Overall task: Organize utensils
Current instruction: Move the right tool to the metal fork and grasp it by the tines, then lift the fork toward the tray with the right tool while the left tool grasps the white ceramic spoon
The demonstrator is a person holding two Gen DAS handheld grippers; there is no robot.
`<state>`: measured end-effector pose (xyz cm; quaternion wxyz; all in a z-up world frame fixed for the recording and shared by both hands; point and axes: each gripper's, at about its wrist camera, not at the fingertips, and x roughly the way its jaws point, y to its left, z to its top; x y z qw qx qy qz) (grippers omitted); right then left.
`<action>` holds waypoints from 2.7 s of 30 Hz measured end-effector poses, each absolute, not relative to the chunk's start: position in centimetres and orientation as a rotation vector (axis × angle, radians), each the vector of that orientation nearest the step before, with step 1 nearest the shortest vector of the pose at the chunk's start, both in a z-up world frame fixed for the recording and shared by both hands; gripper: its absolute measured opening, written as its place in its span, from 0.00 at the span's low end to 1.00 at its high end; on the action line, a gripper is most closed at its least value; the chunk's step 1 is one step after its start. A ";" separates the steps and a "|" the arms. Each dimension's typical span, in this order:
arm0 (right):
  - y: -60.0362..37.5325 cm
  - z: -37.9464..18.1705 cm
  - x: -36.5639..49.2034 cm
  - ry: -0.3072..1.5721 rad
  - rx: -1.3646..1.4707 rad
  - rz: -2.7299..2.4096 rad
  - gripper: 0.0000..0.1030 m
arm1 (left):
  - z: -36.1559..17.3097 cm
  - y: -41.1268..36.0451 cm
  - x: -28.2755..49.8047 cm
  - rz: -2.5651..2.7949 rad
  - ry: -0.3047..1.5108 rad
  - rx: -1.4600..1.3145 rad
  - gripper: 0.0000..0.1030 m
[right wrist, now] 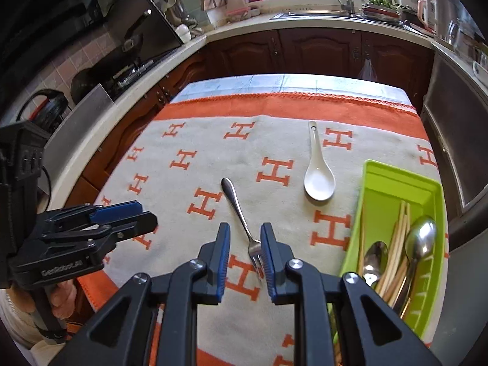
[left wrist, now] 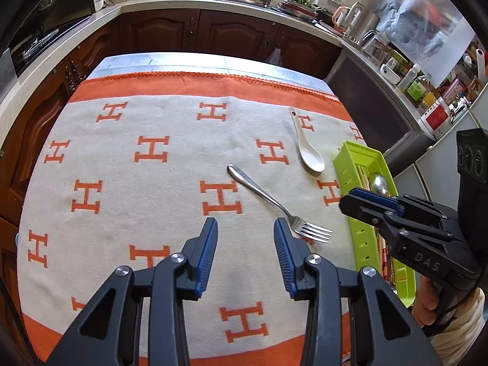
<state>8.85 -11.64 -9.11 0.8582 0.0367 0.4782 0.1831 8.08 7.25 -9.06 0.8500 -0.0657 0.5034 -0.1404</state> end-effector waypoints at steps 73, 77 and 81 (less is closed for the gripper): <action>-24.4 -9.2 4.3 0.985 0.338 0.032 0.04 | -9.8 -1.9 14.3 -0.520 1.044 -0.014 0.46; -25.6 -10.7 4.8 1.022 0.360 -0.019 0.04 | -11.2 -2.4 17.4 -0.577 1.074 -0.079 0.46; -26.1 -12.1 5.5 1.059 0.371 -0.043 0.04 | -12.6 -3.4 20.2 -0.620 1.084 -0.111 0.46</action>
